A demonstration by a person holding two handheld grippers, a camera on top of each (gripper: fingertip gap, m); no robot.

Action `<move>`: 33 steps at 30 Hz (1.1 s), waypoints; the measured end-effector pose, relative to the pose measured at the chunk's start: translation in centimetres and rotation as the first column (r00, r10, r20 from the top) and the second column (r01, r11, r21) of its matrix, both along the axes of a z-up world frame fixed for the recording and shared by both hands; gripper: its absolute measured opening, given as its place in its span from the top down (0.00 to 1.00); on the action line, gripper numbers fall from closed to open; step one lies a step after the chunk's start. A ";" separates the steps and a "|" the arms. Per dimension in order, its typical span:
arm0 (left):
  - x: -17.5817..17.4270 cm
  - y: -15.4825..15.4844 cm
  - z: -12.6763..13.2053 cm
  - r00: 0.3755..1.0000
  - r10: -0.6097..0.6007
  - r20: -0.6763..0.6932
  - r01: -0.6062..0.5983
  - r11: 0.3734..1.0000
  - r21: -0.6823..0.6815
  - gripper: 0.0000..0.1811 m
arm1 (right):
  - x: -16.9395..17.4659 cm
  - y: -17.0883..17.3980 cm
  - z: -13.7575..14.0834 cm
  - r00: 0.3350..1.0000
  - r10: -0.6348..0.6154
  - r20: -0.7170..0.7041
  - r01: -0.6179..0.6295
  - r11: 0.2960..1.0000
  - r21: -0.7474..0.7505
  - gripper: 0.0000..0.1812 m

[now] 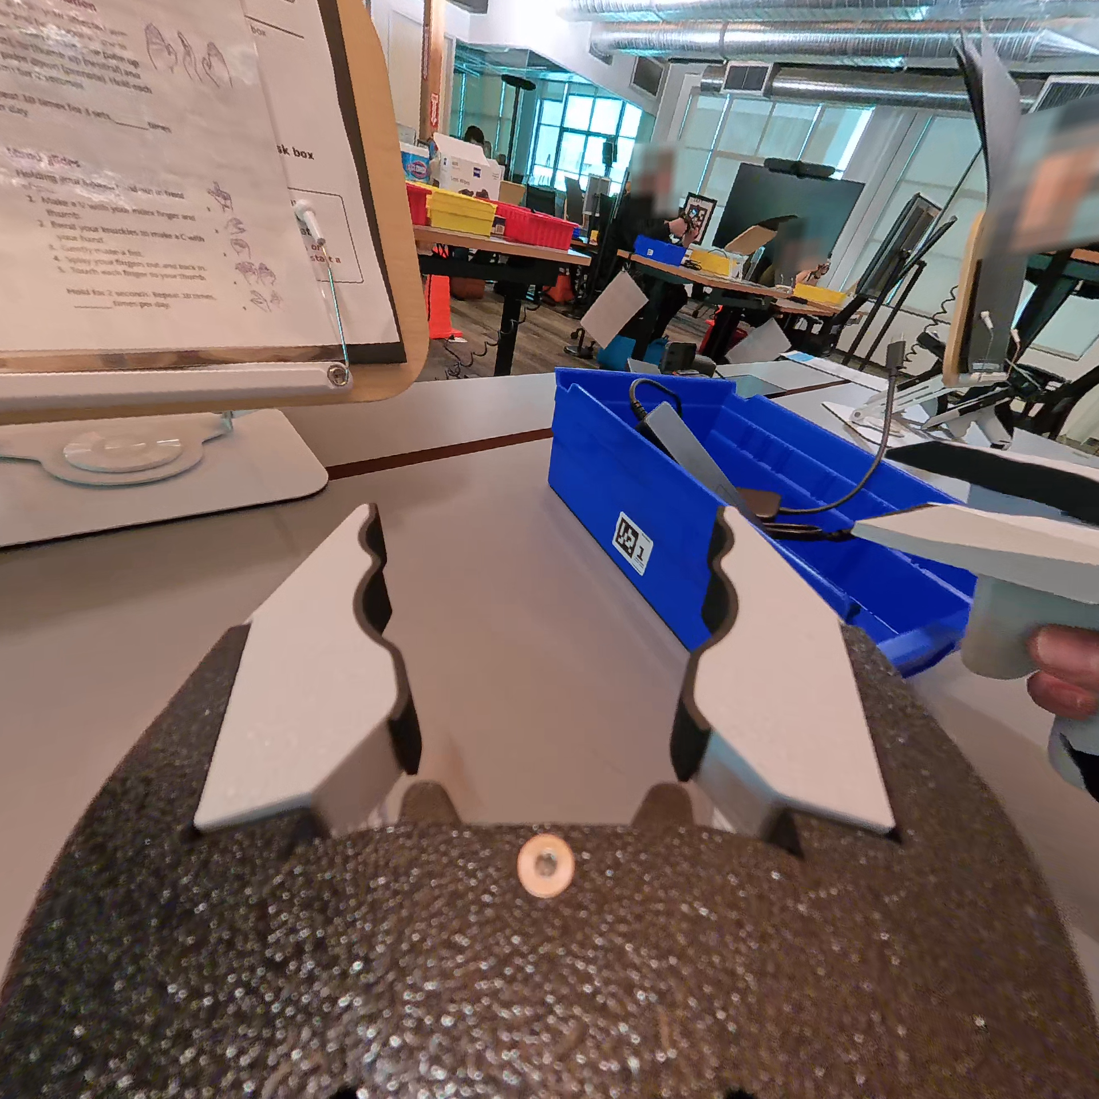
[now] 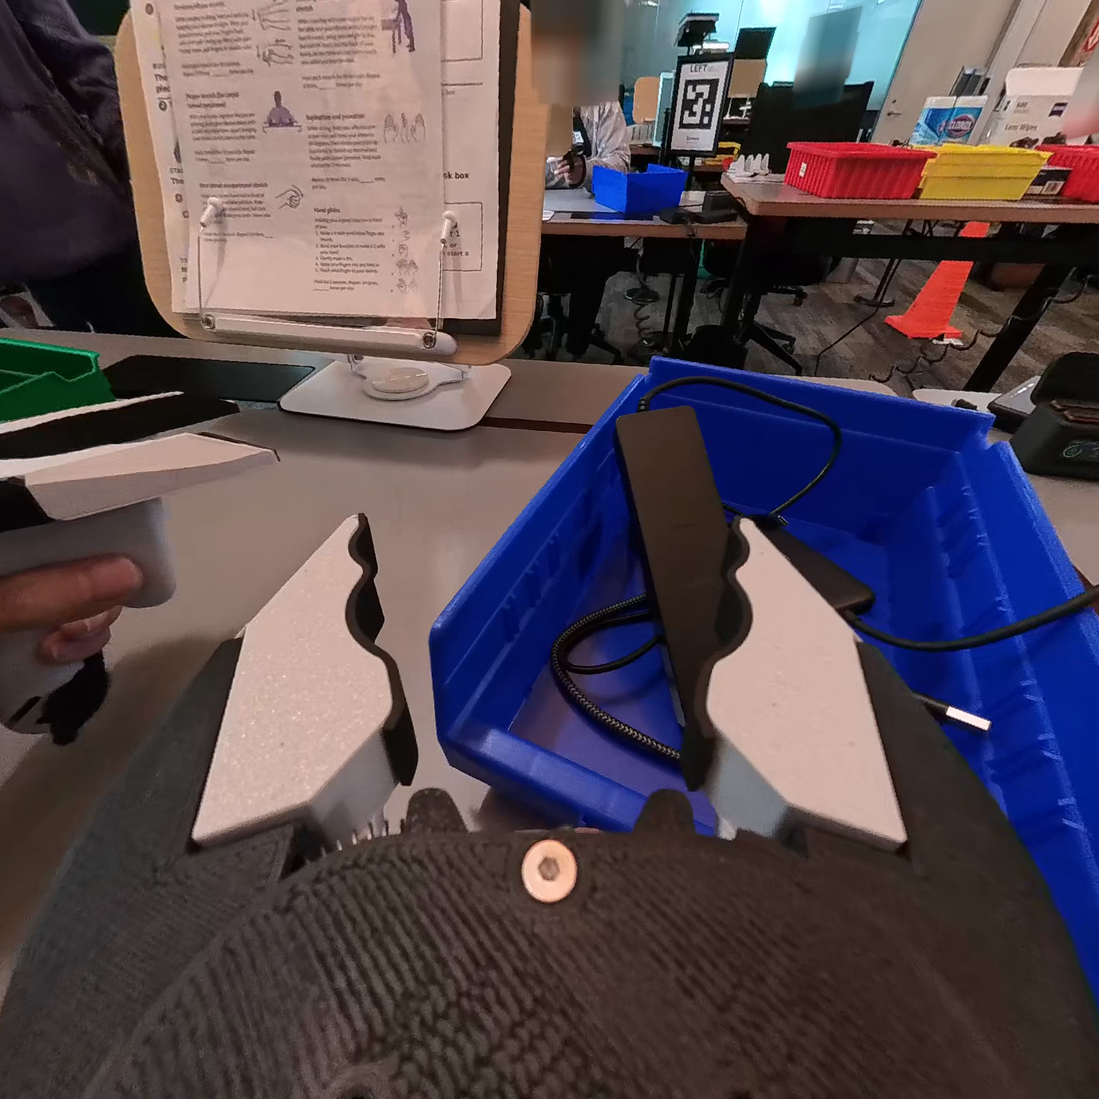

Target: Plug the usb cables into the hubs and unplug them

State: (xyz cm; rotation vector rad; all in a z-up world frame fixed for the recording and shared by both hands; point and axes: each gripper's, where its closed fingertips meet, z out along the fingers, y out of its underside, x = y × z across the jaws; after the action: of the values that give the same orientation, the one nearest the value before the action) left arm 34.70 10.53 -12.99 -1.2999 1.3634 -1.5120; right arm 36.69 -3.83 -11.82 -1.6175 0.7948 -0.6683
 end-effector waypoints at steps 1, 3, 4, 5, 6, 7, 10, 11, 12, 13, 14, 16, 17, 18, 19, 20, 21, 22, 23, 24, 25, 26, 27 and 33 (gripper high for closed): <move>0.0 -0.1 0.0 1.000 -0.002 -0.001 0.002 1.000 0.003 0.41 | 0.0 0.0 0.1 1.000 -0.001 0.002 0.001 1.000 0.003 0.36; 0.1 -0.3 -0.2 1.000 0.004 -0.008 -0.004 1.000 0.014 0.40 | -0.1 0.1 0.6 1.000 -0.001 0.008 0.001 1.000 0.024 0.35; 0.1 -0.3 -0.4 1.000 0.019 -0.014 -0.019 1.000 0.014 0.39 | -0.1 0.3 0.9 1.000 -0.007 0.011 0.006 0.999 0.038 0.34; 0.2 0.0 -0.5 0.999 0.043 -0.021 -0.043 0.999 0.010 0.37 | -0.2 0.9 1.2 1.000 -0.007 0.013 0.006 0.999 0.042 0.33; 0.3 0.4 -0.7 0.997 0.074 -0.032 -0.073 0.997 0.013 0.36 | -0.6 1.8 1.3 1.000 0.002 0.014 -0.003 0.999 0.037 0.32; 0.3 1.0 -0.9 0.993 0.113 -0.041 -0.112 0.993 0.028 0.35 | -1.5 3.3 1.4 0.999 0.035 0.021 -0.036 0.999 0.032 0.29; 0.5 2.6 -1.1 0.978 0.206 -0.039 -0.204 0.978 0.050 0.35 | -4.9 8.2 1.7 0.975 0.213 0.067 -0.211 0.977 -0.031 0.27; 0.4 2.7 -1.1 0.978 0.204 -0.036 -0.203 0.979 0.025 0.38 | -5.4 8.9 1.6 0.969 0.234 0.077 -0.230 0.971 -0.065 0.28; 0.4 2.7 -1.0 0.981 0.191 -0.039 -0.191 0.982 -0.001 0.39 | -5.5 9.2 1.6 0.969 0.232 0.090 -0.224 0.970 -0.094 0.30; 0.4 2.7 -1.0 0.983 0.178 -0.042 -0.179 0.984 -0.015 0.35 | -5.5 9.1 1.5 0.969 0.226 0.099 -0.214 0.970 -0.119 0.28; 0.4 2.8 -0.9 0.983 0.178 -0.041 -0.179 0.984 -0.020 0.33 | -5.3 8.8 1.5 0.971 0.212 0.107 -0.198 0.972 -0.129 0.28; 0.3 3.1 -0.7 0.982 0.186 -0.036 -0.187 0.982 -0.028 0.33 | -4.7 8.1 1.7 0.977 0.178 0.115 -0.167 0.981 -0.101 0.28; 0.3 3.1 -0.6 0.983 0.182 -0.032 -0.183 0.982 -0.040 0.33 | -4.4 7.7 1.8 0.980 0.160 0.116 -0.151 0.985 -0.085 0.28; 0.3 3.1 -0.4 0.984 0.175 -0.028 -0.177 0.983 -0.058 0.33 | -4.1 7.4 1.7 0.983 0.148 0.111 -0.140 0.987 -0.084 0.28; 0.2 3.1 -0.3 0.985 0.170 -0.023 -0.172 0.982 -0.077 0.33 | -3.8 7.2 1.4 0.985 0.139 0.103 -0.130 0.987 -0.093 0.27; 0.2 3.1 -0.2 0.986 0.165 -0.019 -0.166 0.982 -0.092 0.33 | -3.4 6.9 1.2 0.987 0.129 0.098 -0.119 0.988 -0.102 0.27; 0.2 3.1 -0.2 0.987 0.158 -0.021 -0.160 0.982 -0.100 0.33 | -2.9 6.4 1.1 0.989 0.109 0.099 -0.098 0.989 -0.111 0.27; 0.3 3.0 -0.3 0.988 0.151 -0.027 -0.153 0.983 -0.104 0.33 | -2.4 5.8 0.9 0.991 0.086 0.102 -0.074 0.990 -0.122 0.27; 0.3 2.8 -0.5 0.989 0.141 -0.034 -0.144 0.984 -0.106 0.33 | -1.8 5.0 0.9 0.993 0.060 0.103 -0.046 0.990 -0.132 0.28; 0.4 2.6 -0.6 0.991 0.131 -0.042 -0.134 0.985 -0.107 0.33 | -1.1 4.0 0.8 0.994 0.032 0.102 -0.018 0.990 -0.138 0.28; 0.4 2.4 -0.7 0.992 0.121 -0.048 -0.125 0.987 -0.104 0.33 | -0.3 2.8 0.9 0.994 0.003 0.106 0.012 0.989 -0.145 0.28; 0.4 2.3 -0.7 0.992 0.112 -0.050 -0.117 0.988 -0.101 0.33 | 0.7 0.9 1.1 0.992 -0.043 0.114 0.061 0.986 -0.157 0.28; 0.3 2.2 -0.6 0.993 0.108 -0.046 -0.112 0.989 -0.099 0.33 | 1.9 -1.7 1.4 0.985 -0.120 0.125 0.140 0.976 -0.165 0.28; 0.4 1.2 -0.5 0.996 0.078 -0.037 -0.082 0.991 -0.105 0.33 | 4.7 -16.2 3.0 0.877 -0.469 0.098 0.476 0.878 -0.056 0.31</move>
State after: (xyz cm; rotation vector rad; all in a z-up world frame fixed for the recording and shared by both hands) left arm 35.07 11.74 -13.47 -1.4340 1.2504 -1.5324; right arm 41.41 -20.07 -8.78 -1.4594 1.1314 -1.1195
